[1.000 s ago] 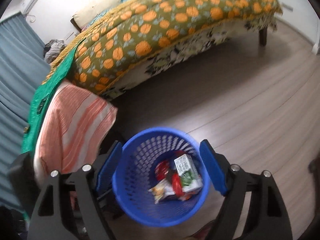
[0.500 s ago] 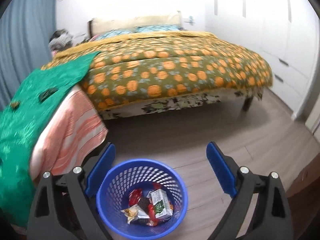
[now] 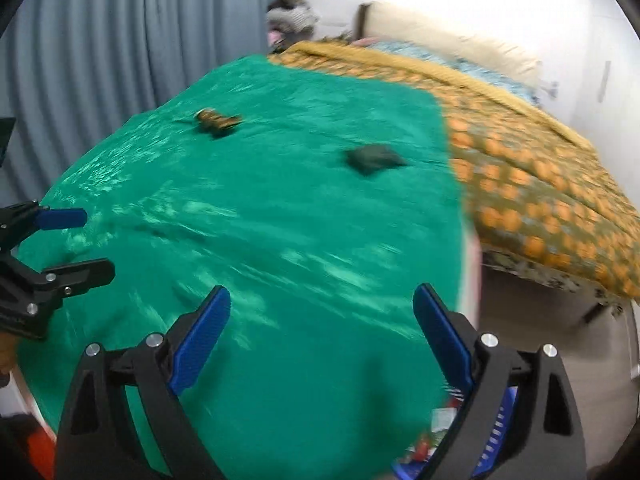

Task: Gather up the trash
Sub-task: 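Return to the cloth and grasp the gold foil wrapper with the left tool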

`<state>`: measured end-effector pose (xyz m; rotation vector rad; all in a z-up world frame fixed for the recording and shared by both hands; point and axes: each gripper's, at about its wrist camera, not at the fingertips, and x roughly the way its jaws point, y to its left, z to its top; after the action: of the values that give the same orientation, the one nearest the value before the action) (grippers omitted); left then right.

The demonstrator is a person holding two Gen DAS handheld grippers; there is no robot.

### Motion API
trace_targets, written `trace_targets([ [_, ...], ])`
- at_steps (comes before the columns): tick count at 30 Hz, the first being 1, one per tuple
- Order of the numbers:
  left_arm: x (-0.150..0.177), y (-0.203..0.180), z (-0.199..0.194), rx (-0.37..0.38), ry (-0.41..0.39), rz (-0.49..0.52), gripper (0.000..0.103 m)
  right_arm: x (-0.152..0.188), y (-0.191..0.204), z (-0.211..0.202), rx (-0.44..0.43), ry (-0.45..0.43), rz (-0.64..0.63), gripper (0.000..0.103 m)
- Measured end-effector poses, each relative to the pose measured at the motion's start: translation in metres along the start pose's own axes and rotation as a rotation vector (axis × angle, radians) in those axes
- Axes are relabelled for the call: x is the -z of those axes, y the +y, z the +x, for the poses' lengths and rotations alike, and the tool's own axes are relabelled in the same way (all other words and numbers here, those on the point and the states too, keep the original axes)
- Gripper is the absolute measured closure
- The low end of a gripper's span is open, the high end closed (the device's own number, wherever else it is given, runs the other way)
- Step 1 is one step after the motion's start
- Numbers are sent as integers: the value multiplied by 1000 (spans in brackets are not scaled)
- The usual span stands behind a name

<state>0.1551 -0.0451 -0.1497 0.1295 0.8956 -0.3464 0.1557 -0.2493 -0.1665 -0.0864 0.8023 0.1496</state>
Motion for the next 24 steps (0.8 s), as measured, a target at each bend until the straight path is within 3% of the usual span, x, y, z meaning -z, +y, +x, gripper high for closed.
trace_targets([
  [6, -30, 48, 16, -65, 1, -66, 5, -14, 23, 55, -15, 88, -7, 13],
  [13, -92, 64, 61, -98, -21, -149, 6, -13, 14, 60, -58, 107, 37, 8],
  [19, -156, 65, 117, -191, -38, -202, 6, -12, 14, 61, -62, 107, 39, 8],
  [24, -181, 78, 156, -283, 6, -252, 6, -12, 14, 61, -65, 106, 41, 7],
])
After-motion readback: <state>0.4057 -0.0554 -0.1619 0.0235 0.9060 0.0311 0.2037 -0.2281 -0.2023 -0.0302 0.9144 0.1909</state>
